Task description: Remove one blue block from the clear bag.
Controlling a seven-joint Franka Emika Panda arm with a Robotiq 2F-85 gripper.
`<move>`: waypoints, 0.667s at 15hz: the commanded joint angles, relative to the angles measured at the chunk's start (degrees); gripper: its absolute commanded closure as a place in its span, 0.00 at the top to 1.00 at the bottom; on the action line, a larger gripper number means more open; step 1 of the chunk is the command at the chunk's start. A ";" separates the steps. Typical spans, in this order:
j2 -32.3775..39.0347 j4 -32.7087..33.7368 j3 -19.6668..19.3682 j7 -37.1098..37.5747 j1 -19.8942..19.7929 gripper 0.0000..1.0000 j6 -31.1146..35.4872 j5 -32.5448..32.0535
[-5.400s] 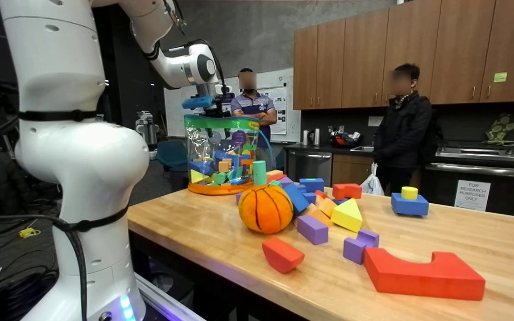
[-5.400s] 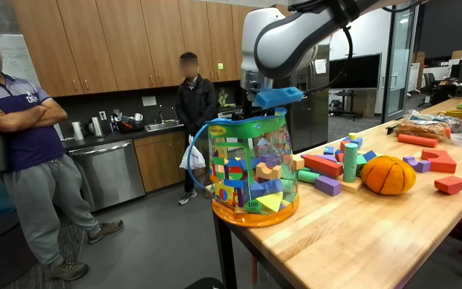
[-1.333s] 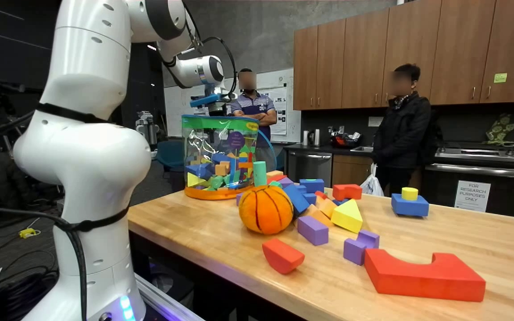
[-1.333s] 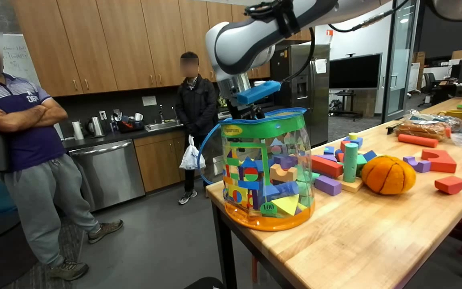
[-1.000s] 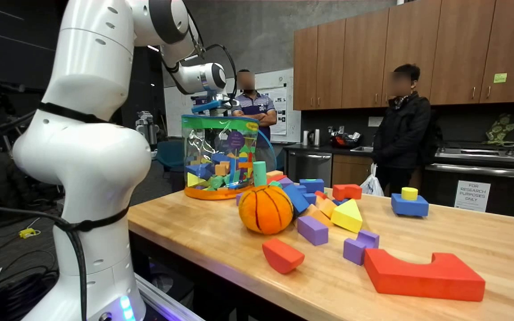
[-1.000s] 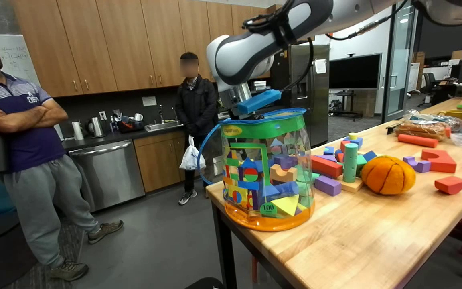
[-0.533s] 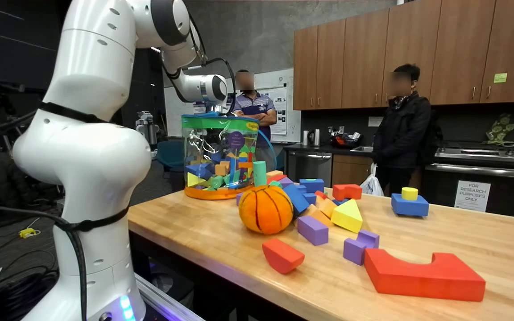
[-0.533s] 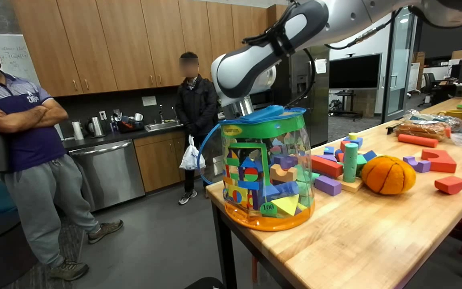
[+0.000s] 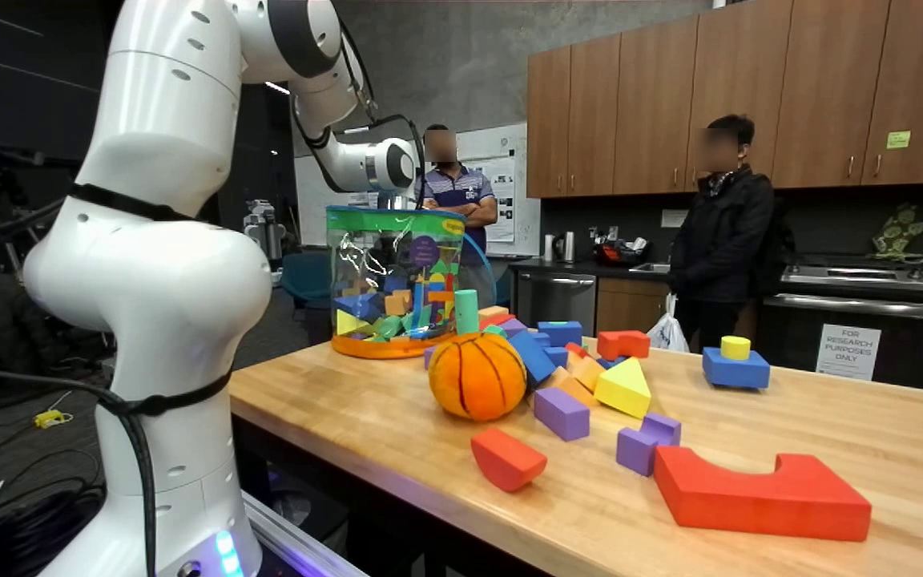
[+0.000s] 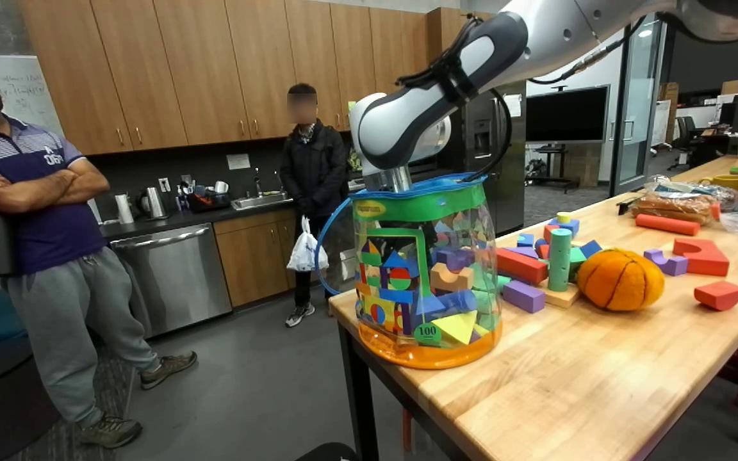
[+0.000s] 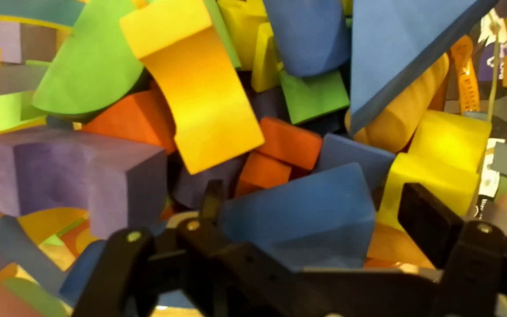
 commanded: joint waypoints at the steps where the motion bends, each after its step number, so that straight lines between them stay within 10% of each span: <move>1: -4.04 -4.33 -1.47 4.16 -0.04 1.00 3.94 -2.16; 7: -4.77 -5.24 -2.16 6.51 -0.24 1.00 4.22 -3.60; 10: -4.68 -5.18 -2.11 6.52 -0.25 0.68 3.94 -3.53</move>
